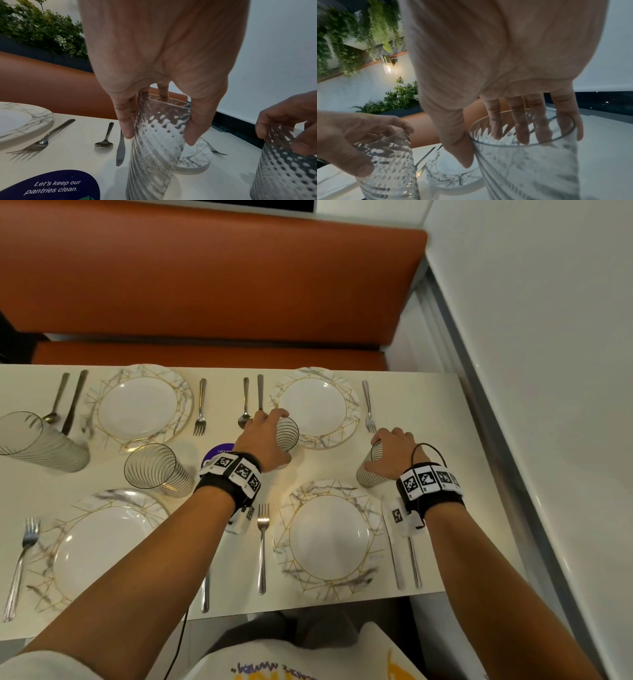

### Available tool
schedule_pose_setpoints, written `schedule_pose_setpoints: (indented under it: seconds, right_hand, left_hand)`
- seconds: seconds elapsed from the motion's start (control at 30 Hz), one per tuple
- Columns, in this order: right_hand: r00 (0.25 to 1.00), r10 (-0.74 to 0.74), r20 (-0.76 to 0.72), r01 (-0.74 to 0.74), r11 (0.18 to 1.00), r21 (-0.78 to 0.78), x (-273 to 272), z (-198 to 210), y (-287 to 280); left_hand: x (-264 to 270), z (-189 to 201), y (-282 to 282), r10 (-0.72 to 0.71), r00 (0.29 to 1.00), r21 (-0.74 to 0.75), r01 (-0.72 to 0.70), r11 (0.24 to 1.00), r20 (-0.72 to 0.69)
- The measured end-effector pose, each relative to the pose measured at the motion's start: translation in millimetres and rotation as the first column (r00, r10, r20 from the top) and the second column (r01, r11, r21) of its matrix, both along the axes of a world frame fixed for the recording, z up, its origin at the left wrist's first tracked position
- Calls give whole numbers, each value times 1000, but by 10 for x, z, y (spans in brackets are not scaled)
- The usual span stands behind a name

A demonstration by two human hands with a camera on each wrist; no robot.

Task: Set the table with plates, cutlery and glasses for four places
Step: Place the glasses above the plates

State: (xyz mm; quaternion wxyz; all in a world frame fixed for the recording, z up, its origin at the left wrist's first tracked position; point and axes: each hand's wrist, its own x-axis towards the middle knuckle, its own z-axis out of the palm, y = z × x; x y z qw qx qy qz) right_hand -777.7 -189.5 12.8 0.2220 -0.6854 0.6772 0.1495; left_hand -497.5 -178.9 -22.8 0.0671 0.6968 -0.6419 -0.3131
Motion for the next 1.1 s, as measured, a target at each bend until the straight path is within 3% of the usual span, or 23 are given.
schedule_pose_setpoints:
  seconds: [0.63,0.9,1.1]
  right_hand:
    - [999,-25,25,25,1000,-1,-118,-77,41]
    - [998,-48,41,51,995,-83,-102,-39,85]
    - [997,5,75,15,965,-260,94,56,173]
  left_hand:
    - [-35,24,61,35,999,19,-34,999,-29]
    - [92,138,128,9,1000,64,-10,998,15]
    - [284,176,326,-13,999,46,15,999,-52]
